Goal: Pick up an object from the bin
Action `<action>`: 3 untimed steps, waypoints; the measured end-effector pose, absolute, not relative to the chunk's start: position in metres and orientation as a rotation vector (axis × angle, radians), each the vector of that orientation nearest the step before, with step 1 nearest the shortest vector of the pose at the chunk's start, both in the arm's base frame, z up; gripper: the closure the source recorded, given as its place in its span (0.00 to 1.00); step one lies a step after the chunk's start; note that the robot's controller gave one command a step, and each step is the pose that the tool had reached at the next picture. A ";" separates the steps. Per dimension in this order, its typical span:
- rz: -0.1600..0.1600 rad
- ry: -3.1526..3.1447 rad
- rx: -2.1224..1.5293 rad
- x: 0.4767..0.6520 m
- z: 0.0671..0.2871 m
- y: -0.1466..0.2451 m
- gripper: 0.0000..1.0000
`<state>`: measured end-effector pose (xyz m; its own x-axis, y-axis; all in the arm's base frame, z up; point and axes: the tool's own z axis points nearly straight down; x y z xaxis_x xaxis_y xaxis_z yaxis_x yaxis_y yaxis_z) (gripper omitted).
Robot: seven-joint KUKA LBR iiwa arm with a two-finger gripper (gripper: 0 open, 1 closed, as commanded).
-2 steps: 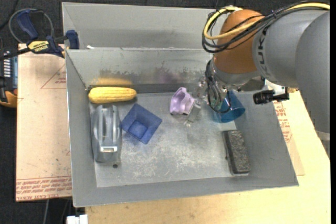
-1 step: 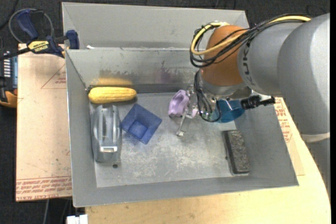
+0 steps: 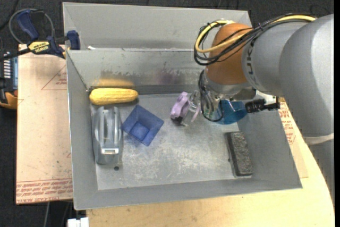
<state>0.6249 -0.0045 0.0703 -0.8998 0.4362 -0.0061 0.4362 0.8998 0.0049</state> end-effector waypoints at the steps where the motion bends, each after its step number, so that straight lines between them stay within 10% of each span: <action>1: 0.005 3.054 0.707 0.625 0.070 -0.005 1.00; 3: 0.006 3.057 0.706 0.624 0.080 -0.005 1.00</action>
Offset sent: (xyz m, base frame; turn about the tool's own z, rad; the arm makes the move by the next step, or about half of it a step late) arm 0.0001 -0.0006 0.0018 0.0034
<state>0.6241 -0.0046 0.0799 -0.8987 0.4386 -0.0034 0.4385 0.8987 0.0045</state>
